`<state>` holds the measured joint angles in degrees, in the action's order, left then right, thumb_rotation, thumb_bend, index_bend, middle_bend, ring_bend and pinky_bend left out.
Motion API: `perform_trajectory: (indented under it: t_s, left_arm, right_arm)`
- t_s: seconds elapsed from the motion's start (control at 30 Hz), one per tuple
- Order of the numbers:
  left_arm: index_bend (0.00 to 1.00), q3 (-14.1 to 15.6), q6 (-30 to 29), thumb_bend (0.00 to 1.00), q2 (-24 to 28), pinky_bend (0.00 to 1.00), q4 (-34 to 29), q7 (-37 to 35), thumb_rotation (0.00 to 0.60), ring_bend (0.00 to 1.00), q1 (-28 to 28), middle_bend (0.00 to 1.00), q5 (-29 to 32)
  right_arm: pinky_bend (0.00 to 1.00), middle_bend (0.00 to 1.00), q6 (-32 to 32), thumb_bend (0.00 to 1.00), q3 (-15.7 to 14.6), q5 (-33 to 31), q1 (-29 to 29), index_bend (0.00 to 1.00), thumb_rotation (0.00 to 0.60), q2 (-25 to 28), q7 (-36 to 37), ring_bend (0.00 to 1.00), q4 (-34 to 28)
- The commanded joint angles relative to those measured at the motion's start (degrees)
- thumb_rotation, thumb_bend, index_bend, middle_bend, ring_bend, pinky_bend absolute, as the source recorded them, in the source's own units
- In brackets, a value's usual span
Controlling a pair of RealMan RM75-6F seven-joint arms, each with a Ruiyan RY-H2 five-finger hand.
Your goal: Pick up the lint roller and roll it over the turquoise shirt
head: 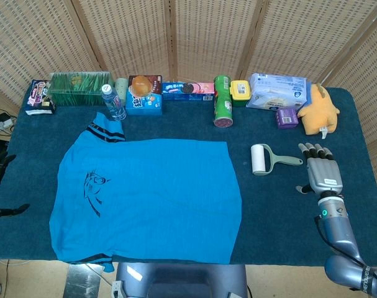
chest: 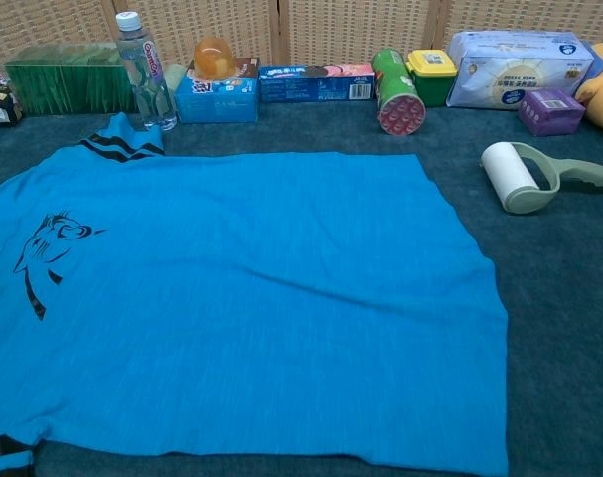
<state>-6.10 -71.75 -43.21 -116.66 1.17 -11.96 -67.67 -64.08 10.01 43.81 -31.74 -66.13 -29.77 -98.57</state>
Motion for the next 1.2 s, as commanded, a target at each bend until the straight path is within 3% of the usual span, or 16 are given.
perform_trajectory:
  t_s: [0.03,0.3,0.57,0.97,1.2]
  left_arm:
    - [0.0,-0.2,0.4,0.08,-0.1,0.02,0.3,-0.1,0.6,0.0,-0.3,0.0,0.4]
    - [0.0,-0.6,1.5,0.08,0.3,0.02,1.0,-0.4,0.6,0.0,-1.0,0.0,1.4]
    - [0.0,-0.1,2.0,0.08,1.0,0.02,1.2,-0.8,0.6,0.0,-0.8,0.0,1.8]
    - [0.0,0.3,1.9,0.08,1.5,0.02,1.0,-0.2,0.6,0.0,-0.3,0.0,2.8]
    - [0.0,0.3,1.6,0.08,1.6,0.02,-0.6,2.0,0.6,0.0,-0.7,0.0,4.6]
  right_arm:
    - [0.0,0.0,-1.3,0.0,-0.4,0.5,0.3,0.07,0.6,-0.5,-0.9,0.0,-0.6]
    - [0.0,0.0,3.9,0.0,0.6,-0.5,-1.5,0.07,0.6,-1.2,1.8,0.0,2.1]
    - [0.0,0.03,17.6,0.0,1.7,-1.5,-5.2,0.07,0.6,-1.3,8.6,0.0,9.9]
    - [0.0,0.08,30.0,0.0,-0.4,-0.3,-9.2,0.07,0.6,-6.6,14.8,0.0,24.2]
    - [0.0,0.11,34.0,0.0,-1.2,2.4,-10.5,0.09,0.6,-7.2,17.9,0.02,27.0]
